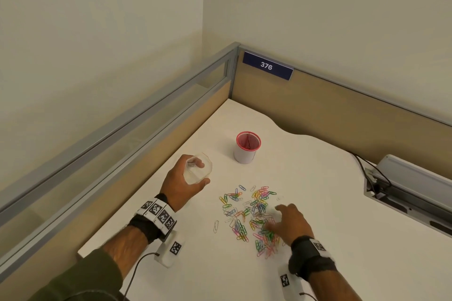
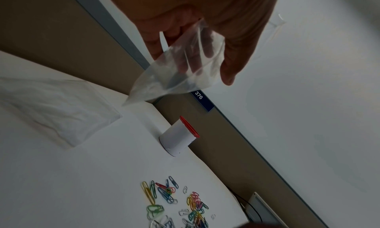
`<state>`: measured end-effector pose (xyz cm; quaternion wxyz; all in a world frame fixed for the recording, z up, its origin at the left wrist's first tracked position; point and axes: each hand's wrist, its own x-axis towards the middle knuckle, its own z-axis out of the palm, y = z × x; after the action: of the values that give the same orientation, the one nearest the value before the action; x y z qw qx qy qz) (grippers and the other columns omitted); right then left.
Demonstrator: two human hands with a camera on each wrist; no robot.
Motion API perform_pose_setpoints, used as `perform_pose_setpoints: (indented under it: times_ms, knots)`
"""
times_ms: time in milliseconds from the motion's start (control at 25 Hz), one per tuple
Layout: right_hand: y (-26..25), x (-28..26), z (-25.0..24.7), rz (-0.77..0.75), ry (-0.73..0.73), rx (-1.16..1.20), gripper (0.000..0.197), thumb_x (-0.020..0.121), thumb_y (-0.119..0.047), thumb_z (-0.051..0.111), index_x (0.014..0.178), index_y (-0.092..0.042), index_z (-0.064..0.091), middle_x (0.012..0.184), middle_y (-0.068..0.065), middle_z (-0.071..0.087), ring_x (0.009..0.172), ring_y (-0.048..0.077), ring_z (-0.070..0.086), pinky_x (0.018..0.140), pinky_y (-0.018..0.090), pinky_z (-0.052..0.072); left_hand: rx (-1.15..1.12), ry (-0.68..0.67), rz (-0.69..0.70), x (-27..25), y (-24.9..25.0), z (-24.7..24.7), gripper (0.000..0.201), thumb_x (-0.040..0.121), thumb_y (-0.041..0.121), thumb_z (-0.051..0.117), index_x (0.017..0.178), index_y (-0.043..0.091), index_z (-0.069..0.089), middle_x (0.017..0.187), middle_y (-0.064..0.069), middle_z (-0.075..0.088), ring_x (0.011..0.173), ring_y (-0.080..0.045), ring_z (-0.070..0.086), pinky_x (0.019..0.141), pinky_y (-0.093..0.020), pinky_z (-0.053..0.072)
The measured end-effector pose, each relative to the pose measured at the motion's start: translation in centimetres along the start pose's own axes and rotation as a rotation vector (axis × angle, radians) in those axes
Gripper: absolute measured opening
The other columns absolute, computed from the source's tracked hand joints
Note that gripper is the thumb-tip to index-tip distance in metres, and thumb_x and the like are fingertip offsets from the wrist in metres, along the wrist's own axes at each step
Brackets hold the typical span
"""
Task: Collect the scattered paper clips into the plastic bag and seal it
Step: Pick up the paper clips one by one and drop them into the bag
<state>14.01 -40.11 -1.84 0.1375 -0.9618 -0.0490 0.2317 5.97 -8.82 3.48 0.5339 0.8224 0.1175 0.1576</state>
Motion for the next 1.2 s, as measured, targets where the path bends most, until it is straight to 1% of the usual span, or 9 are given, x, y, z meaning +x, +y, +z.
perform_pose_setpoints:
  times_ms: [120,200,320,400,560,680,840,920,1200]
  knots:
    - [1.1,-2.1,1.5,0.059,-0.097,-0.164,0.090,0.057,-0.062,0.077,0.131,-0.027,0.041,0.130,0.004,0.041,0.120,0.026,0.048,0.095,0.041,0.049,-0.007,0.012,-0.014,0.1,-0.3,0.1,0.046,0.074,0.016,0.085,0.109,0.019,0.055,0.109,0.017,0.063,0.109,0.006,0.055,0.088,-0.008,0.039]
    - [0.3,-2.1,2.5,0.053,-0.073,-0.093,0.074,0.065,-0.050,0.077,0.126,-0.023,0.044,0.126,0.006,0.042,0.115,0.028,0.051,0.092,0.040,0.050,-0.016,0.011,-0.016,0.1,-0.4,0.3,0.046,0.074,0.015,0.084,0.109,0.019,0.055,0.109,0.015,0.063,0.109,0.004,0.055,0.088,-0.010,0.040]
    - [-1.6,-0.7,2.8,-0.011,0.024,0.007,0.033,0.083,-0.031,0.063,0.111,-0.017,0.053,0.117,0.009,0.049,0.102,0.028,0.057,0.087,0.038,0.052,-0.006,-0.019,-0.021,0.0,-0.1,1.1,0.046,0.074,0.015,0.084,0.109,0.020,0.054,0.109,0.012,0.064,0.110,0.003,0.055,0.088,-0.009,0.038]
    - [-2.5,0.1,2.4,-0.025,0.064,-0.006,0.022,0.088,-0.026,0.058,0.107,-0.015,0.057,0.116,0.010,0.052,0.100,0.027,0.058,0.087,0.036,0.052,0.001,-0.040,-0.018,-0.1,0.1,1.6,0.047,0.075,0.016,0.084,0.110,0.020,0.053,0.110,0.010,0.064,0.111,-0.002,0.057,0.087,-0.008,0.038]
    - [-3.3,0.8,2.6,-0.060,-0.007,-0.066,0.039,0.079,-0.034,0.069,0.113,-0.019,0.057,0.117,0.006,0.049,0.108,0.027,0.054,0.089,0.036,0.050,0.015,-0.065,-0.023,-0.5,-0.4,1.9,0.050,0.075,0.018,0.084,0.113,0.021,0.052,0.110,0.010,0.063,0.111,-0.012,0.058,0.092,-0.016,0.040]
    - [-4.1,0.7,3.1,-0.098,0.050,-0.124,0.028,0.086,-0.026,0.061,0.112,-0.018,0.058,0.119,0.007,0.052,0.108,0.026,0.054,0.092,0.036,0.050,0.023,-0.076,-0.031,-0.7,-0.4,2.1,0.051,0.075,0.020,0.084,0.114,0.022,0.052,0.110,0.012,0.063,0.112,-0.012,0.058,0.096,-0.024,0.041]
    - [-4.1,1.1,2.6,-0.090,0.103,-0.081,0.018,0.092,-0.018,0.053,0.106,-0.012,0.063,0.113,0.009,0.060,0.103,0.026,0.060,0.089,0.030,0.048,0.012,-0.071,-0.034,-0.7,-0.3,2.6,0.049,0.075,0.019,0.084,0.112,0.022,0.052,0.107,0.016,0.063,0.111,-0.001,0.056,0.094,-0.018,0.040]
    - [-3.8,1.2,1.8,-0.056,0.111,-0.037,0.009,0.091,-0.019,0.056,0.092,-0.013,0.063,0.106,0.009,0.066,0.094,0.025,0.062,0.081,0.028,0.047,0.018,-0.072,-0.031,-0.9,-0.3,2.8,0.048,0.075,0.020,0.084,0.111,0.024,0.052,0.105,0.017,0.063,0.110,0.005,0.055,0.092,-0.014,0.040]
    - [-2.6,1.0,-0.6,-0.028,0.137,0.177,0.012,0.084,-0.014,0.067,0.073,-0.015,0.064,0.087,0.010,0.073,0.081,0.024,0.067,0.076,0.030,0.055,0.039,-0.104,-0.008,-0.2,-0.2,3.5,0.049,0.076,0.021,0.083,0.112,0.024,0.051,0.105,0.015,0.062,0.108,0.001,0.056,0.091,-0.016,0.040]
